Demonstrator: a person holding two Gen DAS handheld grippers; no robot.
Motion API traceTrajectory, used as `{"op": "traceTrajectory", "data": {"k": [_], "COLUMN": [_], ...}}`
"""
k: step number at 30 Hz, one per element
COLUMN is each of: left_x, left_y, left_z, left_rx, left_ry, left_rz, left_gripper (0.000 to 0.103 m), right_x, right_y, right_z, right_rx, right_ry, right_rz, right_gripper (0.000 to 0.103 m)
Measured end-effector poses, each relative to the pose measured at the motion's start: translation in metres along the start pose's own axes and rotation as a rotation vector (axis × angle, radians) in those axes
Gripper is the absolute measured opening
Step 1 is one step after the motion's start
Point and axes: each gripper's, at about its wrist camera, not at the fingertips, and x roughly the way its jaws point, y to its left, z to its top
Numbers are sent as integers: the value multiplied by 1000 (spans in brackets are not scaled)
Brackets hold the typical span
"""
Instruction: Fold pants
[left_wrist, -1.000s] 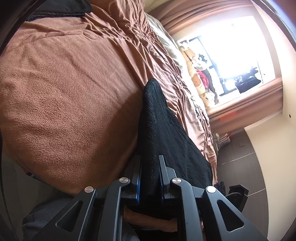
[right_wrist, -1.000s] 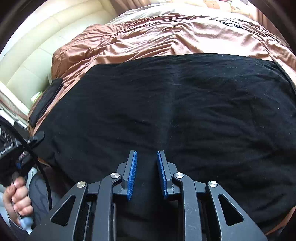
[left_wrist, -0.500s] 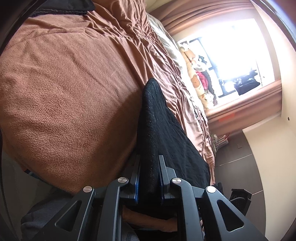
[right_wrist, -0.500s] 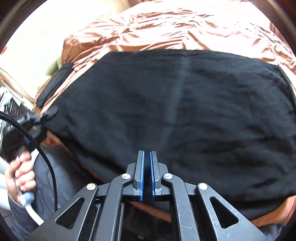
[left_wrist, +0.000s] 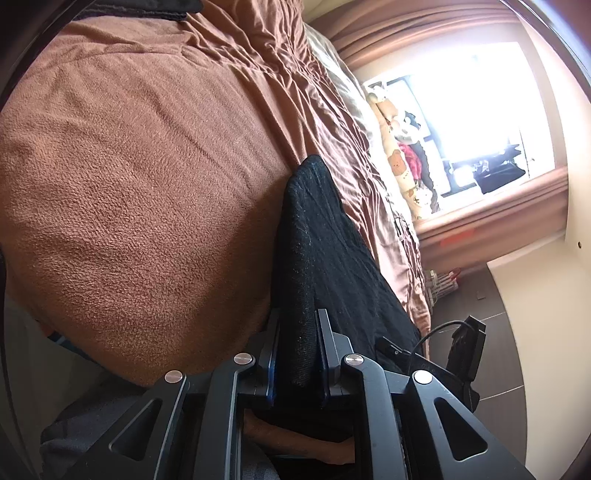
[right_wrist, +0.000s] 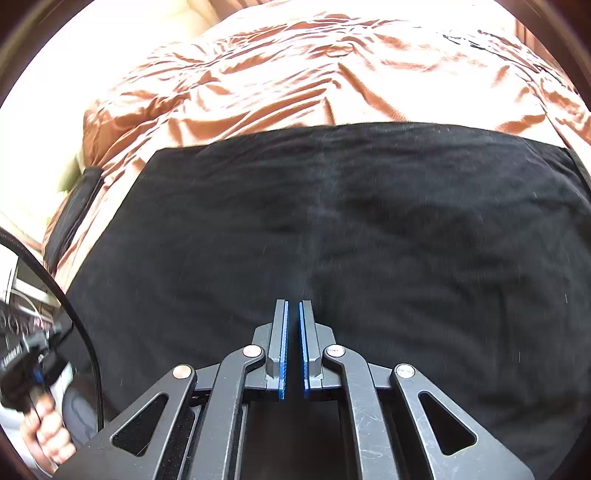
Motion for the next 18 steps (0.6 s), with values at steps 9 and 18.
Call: {"op": "traceTrajectory", "data": {"k": [9,18], "left_x": [8,15], "left_y": [4,2], "left_z": [1,1], "left_rx": [-44,-41], "left_ry": [23,46], "left_rz": [16,29], "left_gripper": [23,23], "right_x": [22,33], "right_y": [-3,-13], "right_z": [34,56], "right_rx": [10,27], "right_ry": [3,-21], "right_rz": [-31,-31], "right_gripper": [3,3]}}
